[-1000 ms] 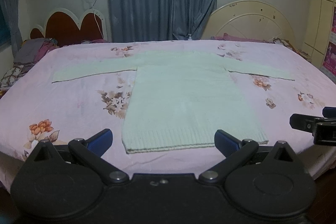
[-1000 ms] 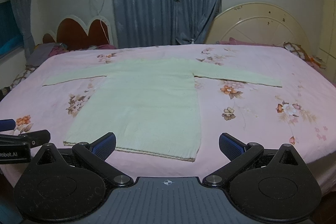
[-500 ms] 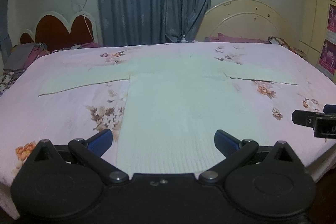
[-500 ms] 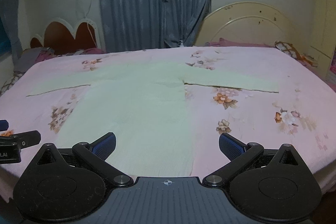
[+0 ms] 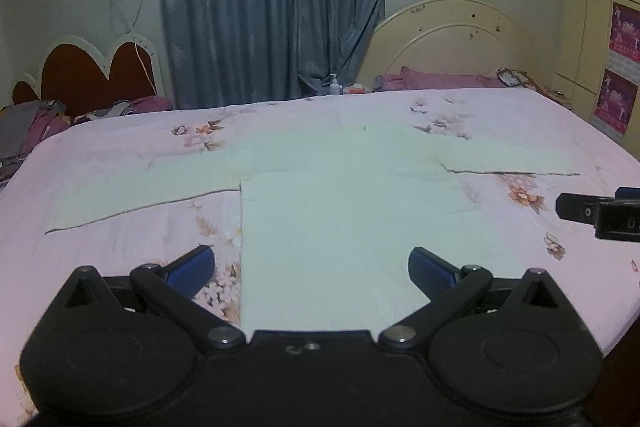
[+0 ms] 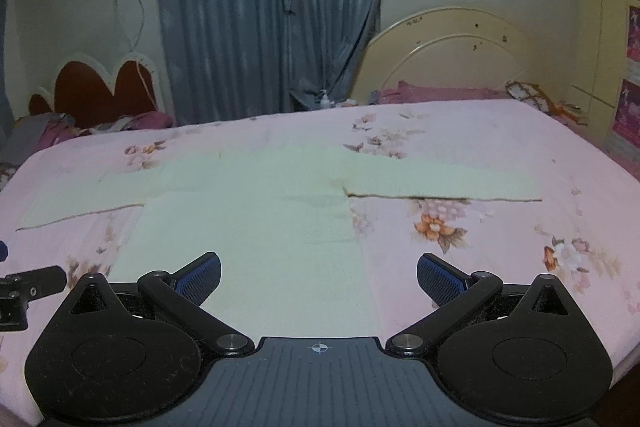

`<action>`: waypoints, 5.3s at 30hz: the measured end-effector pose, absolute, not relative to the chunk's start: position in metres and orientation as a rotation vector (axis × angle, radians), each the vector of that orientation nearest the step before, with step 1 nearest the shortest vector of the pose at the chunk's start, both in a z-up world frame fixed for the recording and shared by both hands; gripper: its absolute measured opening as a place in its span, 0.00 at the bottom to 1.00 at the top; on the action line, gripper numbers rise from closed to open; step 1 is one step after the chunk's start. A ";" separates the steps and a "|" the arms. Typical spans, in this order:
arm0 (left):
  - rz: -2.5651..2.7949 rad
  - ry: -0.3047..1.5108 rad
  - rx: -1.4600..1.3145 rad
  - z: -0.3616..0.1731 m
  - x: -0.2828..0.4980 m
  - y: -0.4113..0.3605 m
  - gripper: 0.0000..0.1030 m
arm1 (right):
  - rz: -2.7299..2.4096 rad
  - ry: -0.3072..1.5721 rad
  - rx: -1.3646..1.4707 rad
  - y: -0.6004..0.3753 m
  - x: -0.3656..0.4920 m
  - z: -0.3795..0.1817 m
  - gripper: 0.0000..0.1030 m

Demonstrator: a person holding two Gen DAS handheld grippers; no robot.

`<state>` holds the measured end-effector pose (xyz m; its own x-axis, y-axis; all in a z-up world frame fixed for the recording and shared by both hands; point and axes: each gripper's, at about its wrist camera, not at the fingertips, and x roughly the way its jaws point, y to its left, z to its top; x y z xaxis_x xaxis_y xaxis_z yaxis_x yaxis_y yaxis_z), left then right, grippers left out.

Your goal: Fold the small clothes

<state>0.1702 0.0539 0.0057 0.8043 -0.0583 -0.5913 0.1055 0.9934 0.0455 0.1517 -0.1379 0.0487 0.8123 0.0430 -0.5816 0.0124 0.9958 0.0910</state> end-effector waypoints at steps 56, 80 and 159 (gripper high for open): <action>-0.143 0.919 0.025 -0.072 0.441 -0.120 0.99 | -0.411 0.666 0.646 -0.524 0.390 -0.111 0.46; 0.102 0.855 -0.137 -0.086 0.425 0.105 0.99 | 0.121 0.712 0.269 -0.232 0.443 -0.039 0.02; -0.152 0.772 -0.092 -0.130 0.517 0.133 0.26 | 0.073 0.822 0.137 -0.212 0.460 -0.073 0.24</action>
<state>0.5166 0.1325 -0.1296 0.7066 -0.1702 -0.6868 0.1027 0.9850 -0.1384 0.4603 -0.2116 -0.0735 0.6786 0.1176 -0.7250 -0.0114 0.9887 0.1497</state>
